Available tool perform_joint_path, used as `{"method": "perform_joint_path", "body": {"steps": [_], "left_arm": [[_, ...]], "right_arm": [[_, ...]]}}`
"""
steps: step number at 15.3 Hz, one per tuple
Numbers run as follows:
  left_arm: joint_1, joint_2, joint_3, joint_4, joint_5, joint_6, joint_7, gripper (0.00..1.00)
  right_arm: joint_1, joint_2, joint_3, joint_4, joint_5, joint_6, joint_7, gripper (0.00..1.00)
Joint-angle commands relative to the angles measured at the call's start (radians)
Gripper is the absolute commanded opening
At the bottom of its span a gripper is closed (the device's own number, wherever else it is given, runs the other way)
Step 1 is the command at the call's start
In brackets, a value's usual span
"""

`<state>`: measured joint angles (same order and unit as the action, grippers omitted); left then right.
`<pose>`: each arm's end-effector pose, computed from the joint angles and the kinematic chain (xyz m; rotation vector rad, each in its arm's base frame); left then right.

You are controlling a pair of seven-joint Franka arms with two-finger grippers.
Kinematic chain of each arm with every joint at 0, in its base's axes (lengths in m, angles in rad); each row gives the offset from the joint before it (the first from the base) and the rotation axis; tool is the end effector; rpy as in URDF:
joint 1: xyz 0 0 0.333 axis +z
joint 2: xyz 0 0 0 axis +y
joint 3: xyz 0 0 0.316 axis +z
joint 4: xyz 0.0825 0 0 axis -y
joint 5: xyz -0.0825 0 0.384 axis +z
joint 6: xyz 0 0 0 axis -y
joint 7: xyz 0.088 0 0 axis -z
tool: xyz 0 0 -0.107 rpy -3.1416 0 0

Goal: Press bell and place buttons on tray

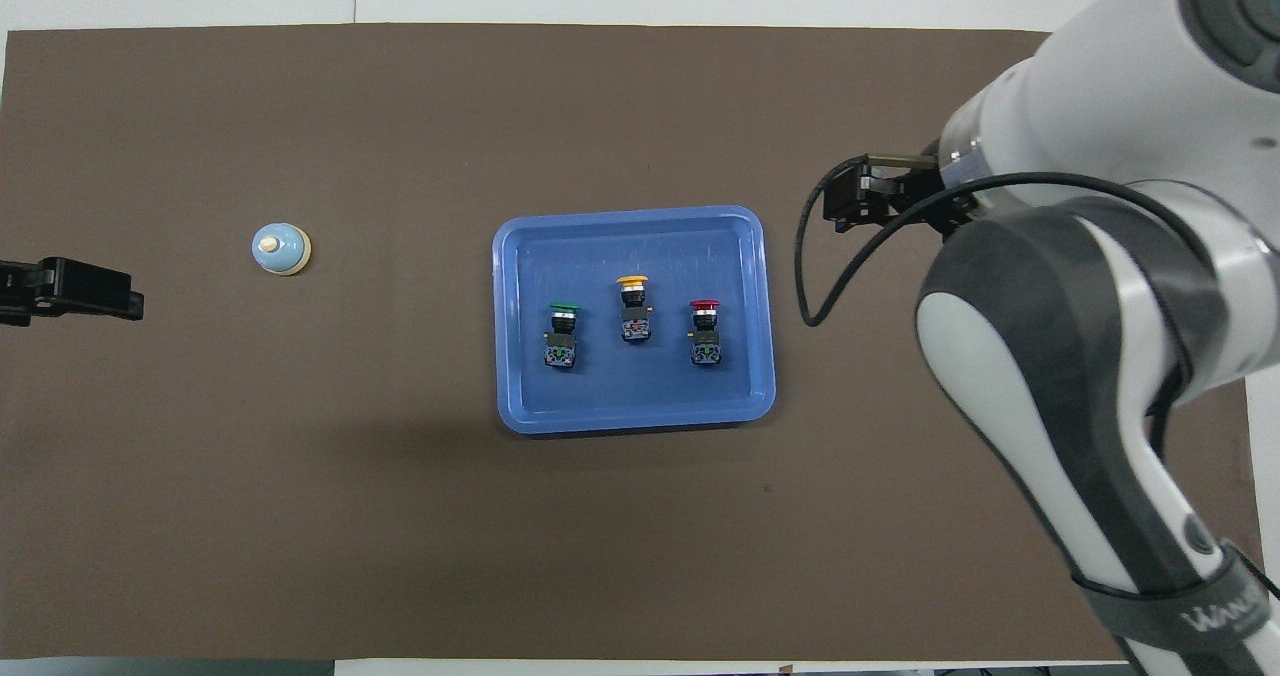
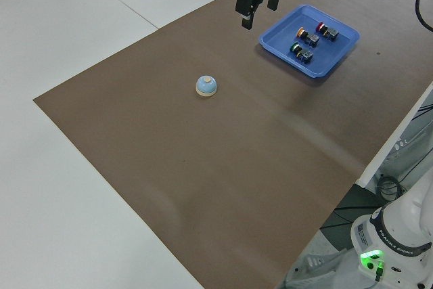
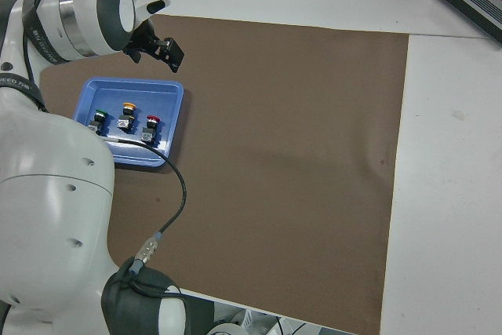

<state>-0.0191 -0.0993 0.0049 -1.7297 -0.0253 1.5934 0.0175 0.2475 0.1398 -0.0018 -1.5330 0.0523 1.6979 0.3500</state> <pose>0.5229 -0.0100 0.6050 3.1149 -0.0478 -0.0576 0.5874 0.1525 0.5728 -3.0801 0.1700 -0.0136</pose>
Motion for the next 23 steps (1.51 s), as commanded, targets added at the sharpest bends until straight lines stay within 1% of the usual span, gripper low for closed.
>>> {"method": "perform_joint_path", "body": {"steps": [1, 6, 8, 10, 12, 16, 17, 18, 19, 20, 21, 22, 23], "left_arm": [[-0.001, -0.002, 0.006, 0.002, -0.008, -0.013, 0.012, 1.0], [-0.001, -0.002, 0.004, 0.002, -0.008, -0.013, 0.012, 1.0], [-0.001, -0.002, 0.004, 0.002, -0.008, -0.013, 0.012, 1.0], [-0.001, -0.002, 0.006, 0.002, -0.008, -0.013, 0.012, 1.0], [-0.001, -0.002, 0.006, 0.002, -0.008, -0.013, 0.012, 1.0], [-0.001, -0.002, 0.006, 0.002, -0.008, -0.009, 0.009, 1.0], [-0.002, 0.0, 0.004, 0.004, -0.005, 0.011, 0.007, 1.0], [0.001, 0.001, 0.006, -0.004, 0.013, 0.09, 0.01, 1.0], [0.002, -0.005, 0.003, -0.036, 0.019, 0.139, 0.009, 0.9], [0.004, -0.007, 0.004, -0.06, 0.019, 0.154, 0.009, 0.41], [0.004, 0.001, 0.003, -0.067, 0.019, 0.155, 0.007, 0.17], [0.007, 0.013, 0.004, -0.068, 0.019, 0.163, 0.007, 0.0], [0.007, 0.041, 0.003, -0.068, 0.019, 0.18, 0.006, 0.0]], "right_arm": [[-0.082, -0.074, 0.011, -0.021, -0.002, -0.082, -0.121, 1.0], [-0.232, -0.135, 0.013, -0.019, 0.001, -0.171, -0.353, 1.0], [-0.269, -0.141, 0.005, -0.018, 0.003, -0.187, -0.405, 1.0], [-0.28, -0.144, 0.002, -0.013, -0.005, -0.216, -0.419, 1.0], [-0.306, -0.155, 0.003, 0.025, -0.014, -0.276, -0.454, 1.0], [-0.315, -0.178, 0.006, 0.037, -0.041, -0.322, -0.465, 1.0], [-0.32, -0.184, 0.013, 0.037, -0.052, -0.326, -0.463, 1.0], [-0.32, -0.186, 0.014, 0.028, -0.058, -0.325, -0.46, 1.0], [-0.32, -0.196, 0.016, 0.01, -0.065, -0.307, -0.454, 1.0], [-0.32, -0.203, 0.016, -0.018, -0.071, -0.278, -0.454, 1.0], [-0.32, -0.206, 0.016, -0.039, -0.071, -0.252, -0.456, 1.0], [-0.32, -0.206, 0.016, -0.041, -0.071, -0.248, -0.453, 1.0], [-0.32, -0.206, 0.016, -0.041, -0.071, -0.248, -0.451, 1.0]]}}
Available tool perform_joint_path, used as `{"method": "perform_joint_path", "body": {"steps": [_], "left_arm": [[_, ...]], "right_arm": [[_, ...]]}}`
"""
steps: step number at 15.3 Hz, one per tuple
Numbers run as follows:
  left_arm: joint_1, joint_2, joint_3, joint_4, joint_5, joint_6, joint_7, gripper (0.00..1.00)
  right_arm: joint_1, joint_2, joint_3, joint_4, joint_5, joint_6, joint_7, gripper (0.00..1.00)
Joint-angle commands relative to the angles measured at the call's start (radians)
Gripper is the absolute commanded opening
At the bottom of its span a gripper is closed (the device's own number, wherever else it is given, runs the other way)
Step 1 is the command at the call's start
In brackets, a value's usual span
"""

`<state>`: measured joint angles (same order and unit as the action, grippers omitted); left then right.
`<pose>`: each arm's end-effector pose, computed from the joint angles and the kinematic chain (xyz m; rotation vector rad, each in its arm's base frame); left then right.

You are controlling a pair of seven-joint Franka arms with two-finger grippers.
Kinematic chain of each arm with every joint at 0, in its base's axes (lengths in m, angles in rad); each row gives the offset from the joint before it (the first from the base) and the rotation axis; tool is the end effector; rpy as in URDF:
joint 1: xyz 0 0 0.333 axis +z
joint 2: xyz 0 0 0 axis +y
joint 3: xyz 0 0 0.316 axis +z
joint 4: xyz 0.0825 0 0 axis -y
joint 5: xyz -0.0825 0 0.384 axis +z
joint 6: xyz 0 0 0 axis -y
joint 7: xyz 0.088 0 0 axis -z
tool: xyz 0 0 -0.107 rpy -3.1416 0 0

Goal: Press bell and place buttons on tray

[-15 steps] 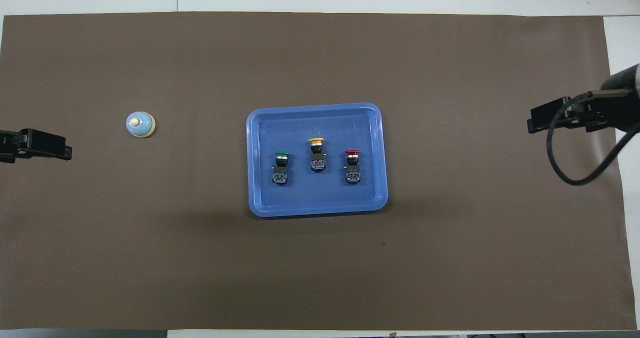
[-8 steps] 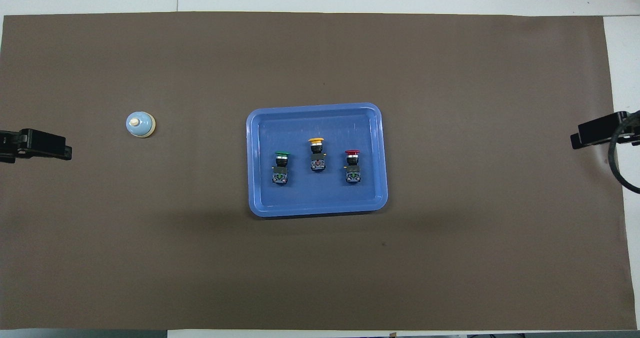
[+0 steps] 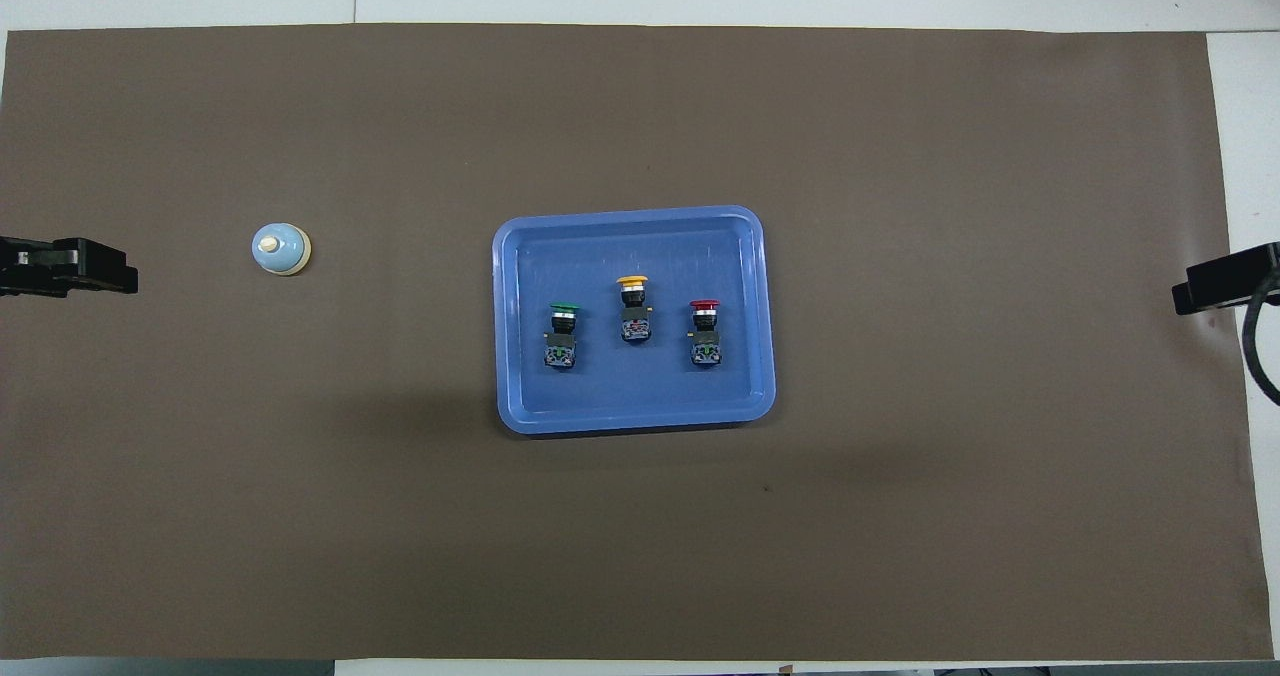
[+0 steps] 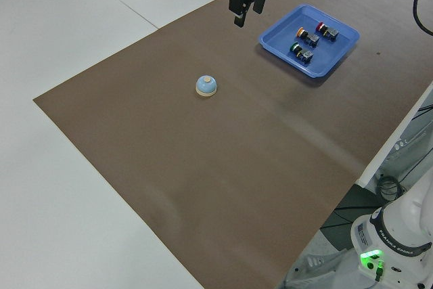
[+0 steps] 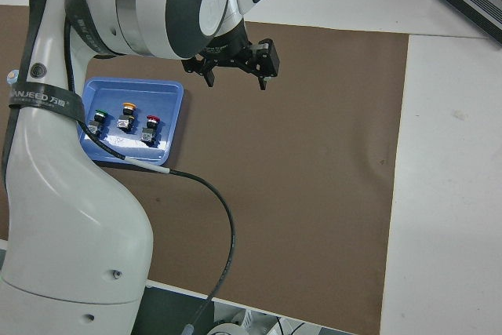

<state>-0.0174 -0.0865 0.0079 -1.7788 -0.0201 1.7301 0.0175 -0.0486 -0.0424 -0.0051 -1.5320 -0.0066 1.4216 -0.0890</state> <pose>0.5380 -0.0068 0.5867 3.1204 -0.0378 0.0591 0.5248 -0.0291 0.6529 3.1378 0.0542 -0.1072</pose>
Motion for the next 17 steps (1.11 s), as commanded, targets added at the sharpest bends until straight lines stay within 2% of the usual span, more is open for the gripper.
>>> {"method": "perform_joint_path", "body": {"steps": [1, 5, 9, 11, 17], "left_arm": [[0.007, 0.048, 0.001, -0.024, 0.014, 0.078, 0.004, 0.0], [0.004, 0.18, 0.001, -0.027, 0.028, 0.202, 0.002, 0.0], [0.001, 0.323, 0.0, 0.018, 0.068, 0.327, 0.004, 0.0], [0.002, 0.332, -0.002, -0.023, 0.069, 0.397, 0.004, 0.0], [-0.006, 0.406, -0.002, -0.021, 0.068, 0.479, 0.004, 0.0]], "right_arm": [[-0.022, -0.024, 0.02, -0.04, -0.01, 0.026, -0.012, 1.0], [-0.016, -0.028, 0.02, -0.045, -0.01, 0.026, -0.008, 1.0], [-0.019, -0.031, 0.02, -0.042, -0.009, 0.008, -0.011, 1.0], [-0.017, -0.031, 0.02, -0.042, -0.009, 0.007, -0.011, 1.0], [-0.017, -0.031, 0.02, -0.043, -0.009, 0.007, -0.011, 1.0]]}}
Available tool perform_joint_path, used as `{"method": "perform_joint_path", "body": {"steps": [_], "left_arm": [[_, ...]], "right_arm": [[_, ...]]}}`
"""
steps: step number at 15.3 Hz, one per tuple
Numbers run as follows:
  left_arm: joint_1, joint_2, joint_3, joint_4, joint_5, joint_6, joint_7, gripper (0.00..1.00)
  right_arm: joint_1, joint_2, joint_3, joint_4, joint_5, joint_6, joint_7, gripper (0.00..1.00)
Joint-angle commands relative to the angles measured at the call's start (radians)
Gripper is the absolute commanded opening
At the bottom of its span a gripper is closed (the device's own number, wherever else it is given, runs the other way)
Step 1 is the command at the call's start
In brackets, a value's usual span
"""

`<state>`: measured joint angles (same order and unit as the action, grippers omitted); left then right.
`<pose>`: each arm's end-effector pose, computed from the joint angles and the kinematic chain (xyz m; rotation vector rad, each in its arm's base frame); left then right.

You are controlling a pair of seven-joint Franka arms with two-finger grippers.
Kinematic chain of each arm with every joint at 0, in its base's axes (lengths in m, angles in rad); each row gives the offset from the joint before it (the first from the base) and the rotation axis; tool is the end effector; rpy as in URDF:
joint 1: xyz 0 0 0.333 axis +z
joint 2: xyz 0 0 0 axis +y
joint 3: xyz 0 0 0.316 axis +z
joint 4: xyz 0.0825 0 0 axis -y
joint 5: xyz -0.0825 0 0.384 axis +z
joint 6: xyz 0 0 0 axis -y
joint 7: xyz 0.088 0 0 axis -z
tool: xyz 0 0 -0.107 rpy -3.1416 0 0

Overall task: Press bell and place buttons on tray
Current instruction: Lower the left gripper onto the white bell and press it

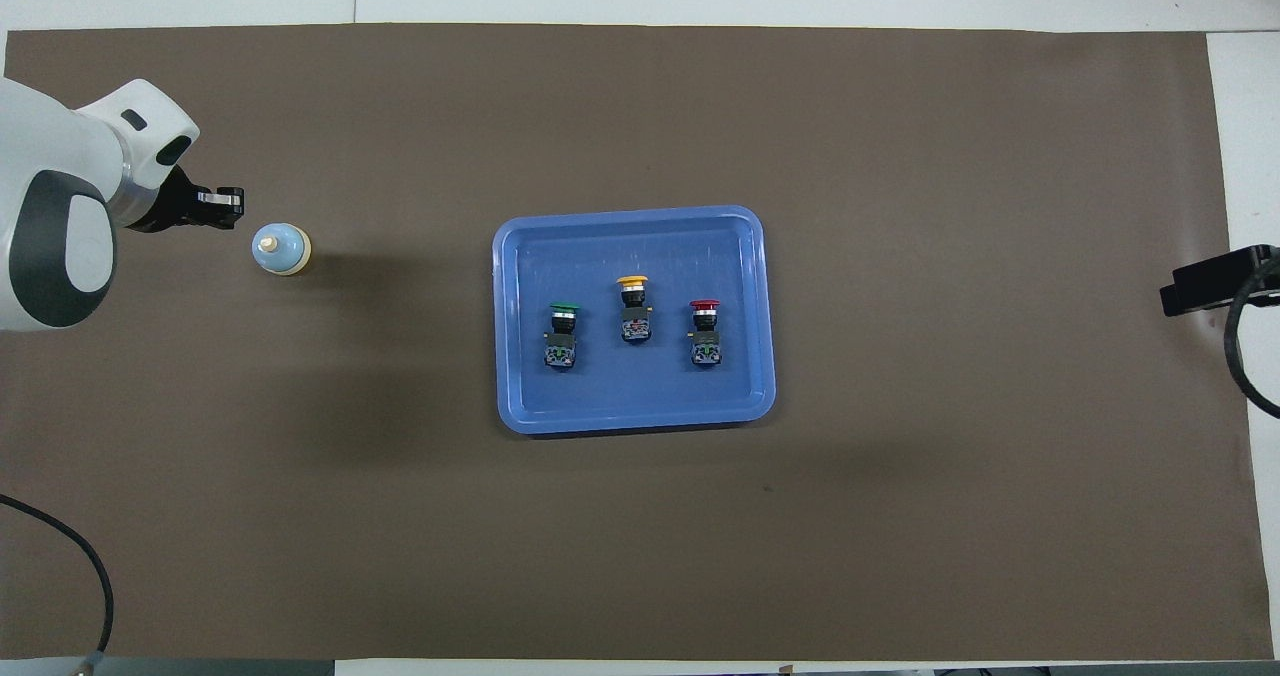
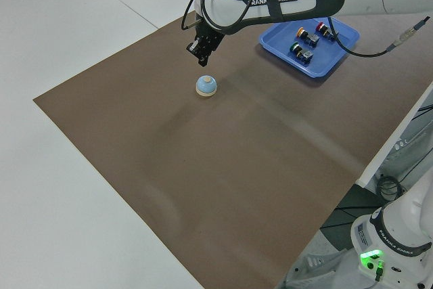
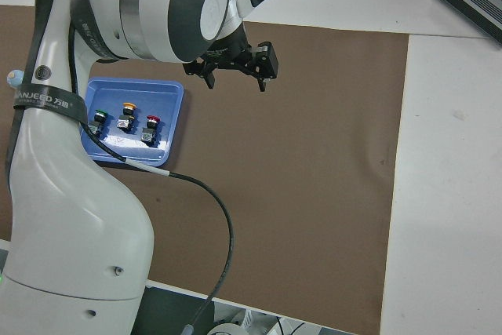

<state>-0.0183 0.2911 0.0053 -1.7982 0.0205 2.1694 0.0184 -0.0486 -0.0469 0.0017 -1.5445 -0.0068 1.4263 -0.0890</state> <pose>0.6404 -0.0078 0.3938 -3.1193 0.0664 -0.1249 0.5241 -0.0254 0.6499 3.1369 0.0649 -0.1124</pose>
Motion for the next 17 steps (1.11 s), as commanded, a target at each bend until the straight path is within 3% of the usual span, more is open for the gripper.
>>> {"method": "perform_joint_path", "body": {"steps": [1, 9, 15, 17], "left_arm": [[-0.005, 0.03, 0.001, -0.001, 0.027, 0.046, 0.003, 0.0], [-0.009, 0.033, -0.001, -0.056, 0.026, 0.047, 0.0, 0.0], [-0.019, 0.054, -0.001, -0.128, 0.026, 0.174, -0.011, 0.0], [-0.017, 0.053, -0.001, -0.122, 0.026, 0.161, -0.009, 0.0]], "right_arm": [[-0.017, -0.027, 0.014, -0.029, -0.009, 0.002, -0.011, 1.0], [-0.017, -0.027, 0.014, -0.029, -0.009, 0.002, -0.011, 1.0], [-0.017, -0.027, 0.014, -0.029, -0.009, 0.002, -0.011, 1.0], [-0.017, -0.027, 0.014, -0.029, -0.009, 0.002, -0.011, 1.0]]}}
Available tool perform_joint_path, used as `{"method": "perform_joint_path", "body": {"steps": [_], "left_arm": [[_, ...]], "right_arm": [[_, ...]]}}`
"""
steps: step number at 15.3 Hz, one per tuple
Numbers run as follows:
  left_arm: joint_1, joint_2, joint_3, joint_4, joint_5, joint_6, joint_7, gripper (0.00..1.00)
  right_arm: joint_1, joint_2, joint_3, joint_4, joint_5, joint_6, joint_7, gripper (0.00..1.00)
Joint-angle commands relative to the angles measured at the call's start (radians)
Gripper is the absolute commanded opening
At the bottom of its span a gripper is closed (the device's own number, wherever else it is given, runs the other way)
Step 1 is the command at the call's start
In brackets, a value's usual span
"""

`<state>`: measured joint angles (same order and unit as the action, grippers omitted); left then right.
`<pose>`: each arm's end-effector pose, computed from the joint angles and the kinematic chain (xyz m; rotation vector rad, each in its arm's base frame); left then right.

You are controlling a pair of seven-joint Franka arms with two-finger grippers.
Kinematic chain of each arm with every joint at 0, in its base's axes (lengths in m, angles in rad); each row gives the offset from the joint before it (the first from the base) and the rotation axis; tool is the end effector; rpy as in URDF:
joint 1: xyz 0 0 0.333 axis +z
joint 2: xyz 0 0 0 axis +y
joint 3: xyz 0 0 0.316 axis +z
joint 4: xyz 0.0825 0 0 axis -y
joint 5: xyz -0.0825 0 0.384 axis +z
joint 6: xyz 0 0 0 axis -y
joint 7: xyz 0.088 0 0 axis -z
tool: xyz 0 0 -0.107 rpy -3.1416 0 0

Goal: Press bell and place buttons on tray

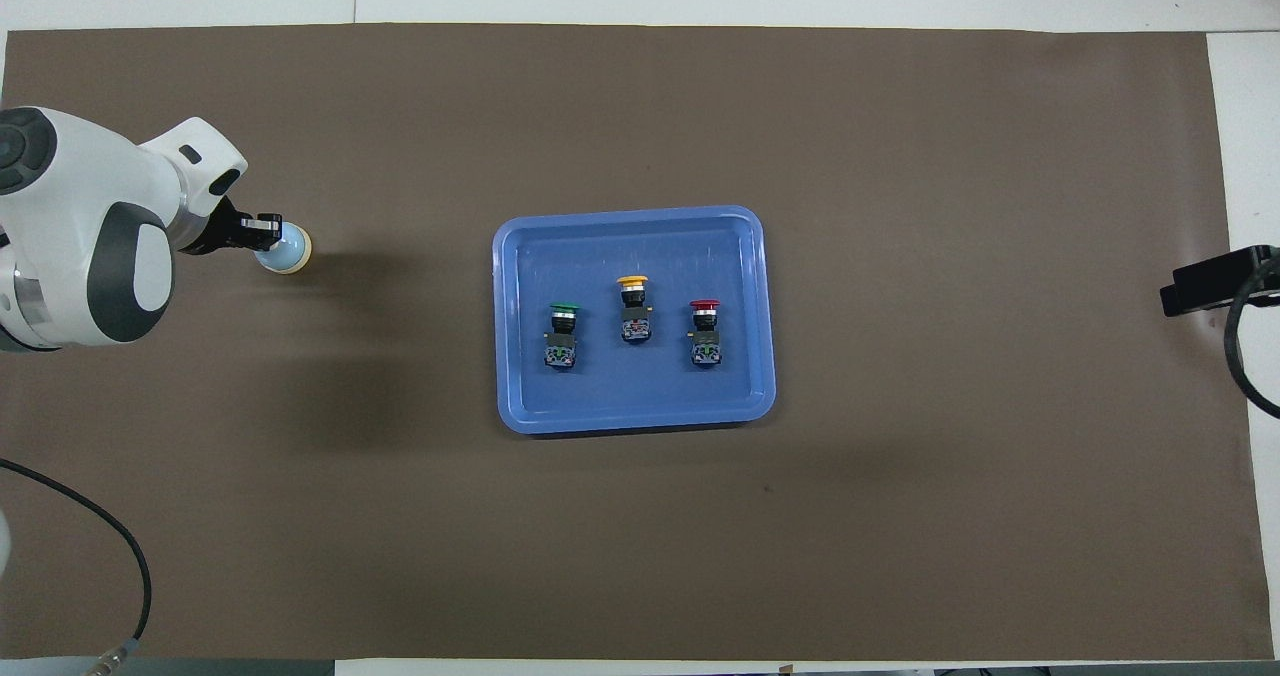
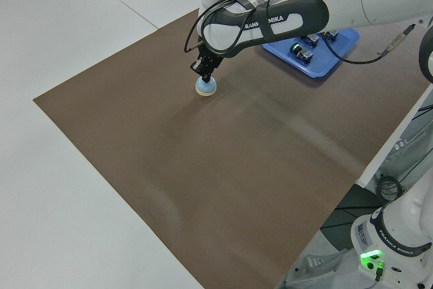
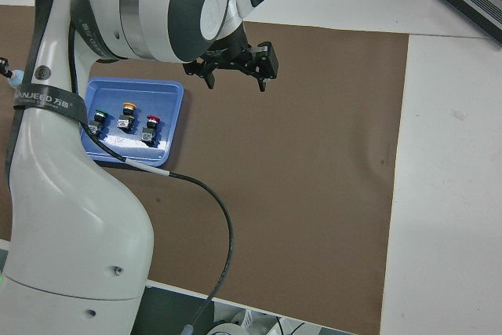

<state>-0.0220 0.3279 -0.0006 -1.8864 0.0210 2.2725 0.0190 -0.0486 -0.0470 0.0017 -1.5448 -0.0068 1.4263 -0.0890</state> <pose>0.6305 -0.0137 0.3395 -3.1230 0.0854 -0.0910 0.5240 -0.0254 0.6498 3.1369 0.0649 -0.1127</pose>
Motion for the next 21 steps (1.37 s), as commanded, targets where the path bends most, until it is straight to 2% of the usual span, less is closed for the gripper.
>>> {"method": "perform_joint_path", "body": {"steps": [1, 3, 8, 9, 10, 11, 12, 14, 17, 21], "left_arm": [[-0.013, 0.014, 0.007, -0.024, 0.025, 0.027, -0.008, 0.0], [-0.003, -0.012, 0.007, 0.013, 0.025, -0.058, -0.004, 0.0], [0.023, -0.194, 0.01, 0.059, 0.019, -0.295, 0.001, 0.0], [0.023, -0.231, 0.01, 0.066, 0.019, -0.327, 0.001, 0.2], [0.025, -0.271, 0.011, 0.066, 0.019, -0.355, 0.001, 0.58], [0.025, -0.311, 0.011, 0.066, 0.019, -0.384, 0.001, 0.88], [0.025, -0.35, 0.011, 0.066, 0.019, -0.421, -0.001, 1.0], [0.023, -0.418, 0.011, 0.066, 0.019, -0.49, -0.01, 1.0], [0.011, -0.469, 0.01, 0.064, 0.019, -0.553, -0.013, 1.0], [0.01, -0.458, -0.021, 0.098, 0.016, -0.611, -0.01, 1.0]], "right_arm": [[-0.017, -0.027, 0.014, -0.031, -0.009, 0.002, -0.011, 1.0], [-0.017, -0.027, 0.014, -0.029, -0.009, 0.002, -0.011, 1.0], [-0.017, -0.027, 0.014, -0.029, -0.009, 0.002, -0.011, 1.0], [-0.017, -0.027, 0.014, -0.029, -0.009, 0.002, -0.011, 1.0], [-0.017, -0.027, 0.014, -0.029, -0.009, 0.002, -0.011, 1.0], [-0.017, -0.027, 0.014, -0.029, -0.009, 0.002, -0.011, 1.0], [-0.017, -0.027, 0.014, -0.029, -0.009, 0.002, -0.011, 1.0], [-0.017, -0.027, 0.014, -0.029, -0.009, 0.002, -0.011, 1.0], [-0.017, -0.027, 0.014, -0.031, -0.009, 0.002, -0.011, 1.0], [-0.017, -0.027, 0.014, -0.029, -0.009, 0.002, -0.011, 1.0]]}}
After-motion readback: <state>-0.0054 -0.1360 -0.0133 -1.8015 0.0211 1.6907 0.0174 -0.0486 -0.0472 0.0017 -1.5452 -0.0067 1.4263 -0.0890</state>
